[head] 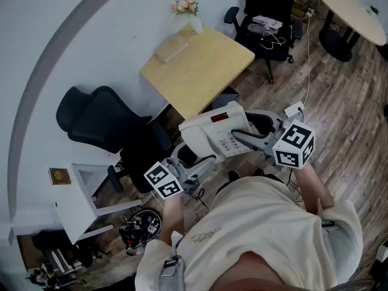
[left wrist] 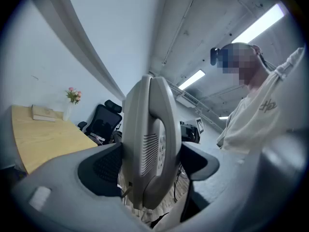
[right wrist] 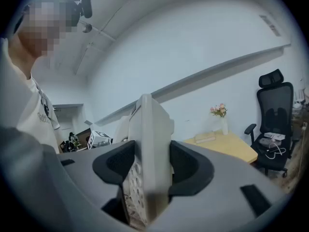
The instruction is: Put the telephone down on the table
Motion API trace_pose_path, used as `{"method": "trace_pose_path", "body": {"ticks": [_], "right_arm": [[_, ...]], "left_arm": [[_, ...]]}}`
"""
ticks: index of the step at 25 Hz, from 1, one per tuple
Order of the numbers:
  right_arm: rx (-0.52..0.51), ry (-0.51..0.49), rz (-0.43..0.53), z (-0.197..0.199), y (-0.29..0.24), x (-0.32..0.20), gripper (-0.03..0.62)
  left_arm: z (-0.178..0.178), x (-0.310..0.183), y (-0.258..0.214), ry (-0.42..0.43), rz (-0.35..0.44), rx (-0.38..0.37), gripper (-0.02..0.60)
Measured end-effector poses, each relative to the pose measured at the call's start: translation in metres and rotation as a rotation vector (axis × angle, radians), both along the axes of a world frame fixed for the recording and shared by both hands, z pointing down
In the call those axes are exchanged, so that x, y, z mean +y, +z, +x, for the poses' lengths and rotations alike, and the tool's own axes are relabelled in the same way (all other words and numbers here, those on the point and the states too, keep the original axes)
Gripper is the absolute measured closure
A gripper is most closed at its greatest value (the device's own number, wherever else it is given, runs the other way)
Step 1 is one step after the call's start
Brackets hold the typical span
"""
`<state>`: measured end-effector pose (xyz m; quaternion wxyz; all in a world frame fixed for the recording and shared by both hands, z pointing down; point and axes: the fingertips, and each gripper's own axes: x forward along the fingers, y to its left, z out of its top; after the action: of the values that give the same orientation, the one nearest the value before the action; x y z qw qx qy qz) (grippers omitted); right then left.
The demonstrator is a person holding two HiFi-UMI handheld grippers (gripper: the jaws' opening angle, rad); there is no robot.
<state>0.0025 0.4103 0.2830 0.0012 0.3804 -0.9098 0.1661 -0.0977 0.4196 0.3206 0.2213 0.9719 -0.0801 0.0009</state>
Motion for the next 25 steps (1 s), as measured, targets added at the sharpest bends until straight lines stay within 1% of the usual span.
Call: {"method": "trace_pose_path", "body": {"ticks": [4,8,10,15,17,21,25], "right_arm": [[-0.003,0.01,-0.01,-0.007,0.007,0.0,0.364],[0.004,0.031,-0.016,-0.033,-0.001,-0.019,0.364],[0.002,0.041,-0.014,-0.037,-0.001,-0.024,0.364],[0.002,0.063,-0.014,-0.038,0.008,-0.024,0.364],[0.002,0.074,-0.022,-0.038,0.01,-0.034,0.364],[-0.001,0.086,-0.057,-0.028,0.014,-0.069,0.364],[0.0,0.085,-0.063,-0.026,0.024,-0.072,0.364]], "left_arm": [[-0.007,-0.001,0.007,0.004,-0.005,0.004,0.203],[-0.033,-0.022,-0.001,0.029,-0.013,0.007,0.202],[-0.037,-0.028,-0.001,0.041,-0.007,0.005,0.202],[-0.038,-0.031,0.007,0.075,0.006,-0.012,0.202],[-0.037,-0.042,0.01,0.088,-0.005,-0.006,0.202],[-0.027,-0.077,0.013,0.097,-0.043,-0.006,0.202],[-0.026,-0.079,0.023,0.101,-0.052,-0.02,0.202]]}}
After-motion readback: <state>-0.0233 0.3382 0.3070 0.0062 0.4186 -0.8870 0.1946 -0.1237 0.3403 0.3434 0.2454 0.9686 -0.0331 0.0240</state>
